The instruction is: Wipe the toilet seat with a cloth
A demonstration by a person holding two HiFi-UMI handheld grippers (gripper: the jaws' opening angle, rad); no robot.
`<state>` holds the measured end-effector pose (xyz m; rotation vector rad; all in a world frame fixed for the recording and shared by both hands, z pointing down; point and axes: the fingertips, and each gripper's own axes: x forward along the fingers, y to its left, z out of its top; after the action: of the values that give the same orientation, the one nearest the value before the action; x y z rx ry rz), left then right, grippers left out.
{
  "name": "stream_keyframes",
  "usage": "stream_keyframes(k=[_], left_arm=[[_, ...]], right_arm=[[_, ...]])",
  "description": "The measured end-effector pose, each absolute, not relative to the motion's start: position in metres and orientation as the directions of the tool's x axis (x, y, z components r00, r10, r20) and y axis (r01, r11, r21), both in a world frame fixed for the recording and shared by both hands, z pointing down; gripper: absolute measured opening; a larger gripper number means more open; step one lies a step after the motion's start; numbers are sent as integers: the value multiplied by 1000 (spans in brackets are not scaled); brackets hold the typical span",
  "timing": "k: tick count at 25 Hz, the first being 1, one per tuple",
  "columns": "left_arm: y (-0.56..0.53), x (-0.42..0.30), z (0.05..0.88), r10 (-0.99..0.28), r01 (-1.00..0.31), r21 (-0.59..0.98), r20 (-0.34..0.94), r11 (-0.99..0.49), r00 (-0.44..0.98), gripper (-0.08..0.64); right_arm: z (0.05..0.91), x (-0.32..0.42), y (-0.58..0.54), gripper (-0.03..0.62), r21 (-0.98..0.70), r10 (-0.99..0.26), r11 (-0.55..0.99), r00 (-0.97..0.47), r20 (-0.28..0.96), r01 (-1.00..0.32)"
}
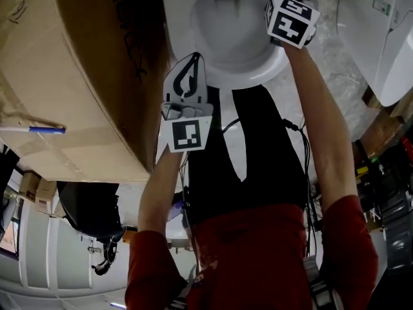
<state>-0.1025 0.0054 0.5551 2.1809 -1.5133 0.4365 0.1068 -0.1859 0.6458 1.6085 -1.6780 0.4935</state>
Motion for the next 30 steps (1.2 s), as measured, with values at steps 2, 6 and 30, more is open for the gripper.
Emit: stream_keyframes(k=[2,6,30], left_arm=[[5,-113,553,-805,-944,182,492,-276,330,14],[7,-133,552,-814,-953,184,497,-242,302,14],[69,-204,540,-853,-979,176,491,-101,176,14]], right_arm=[[644,90,-191,57,213,-686,148,55,725,-966],[642,60,-194,57,194,-701,157,29,712,-968],[651,-180,-94,57,190,-383,906,-543,747,-378]])
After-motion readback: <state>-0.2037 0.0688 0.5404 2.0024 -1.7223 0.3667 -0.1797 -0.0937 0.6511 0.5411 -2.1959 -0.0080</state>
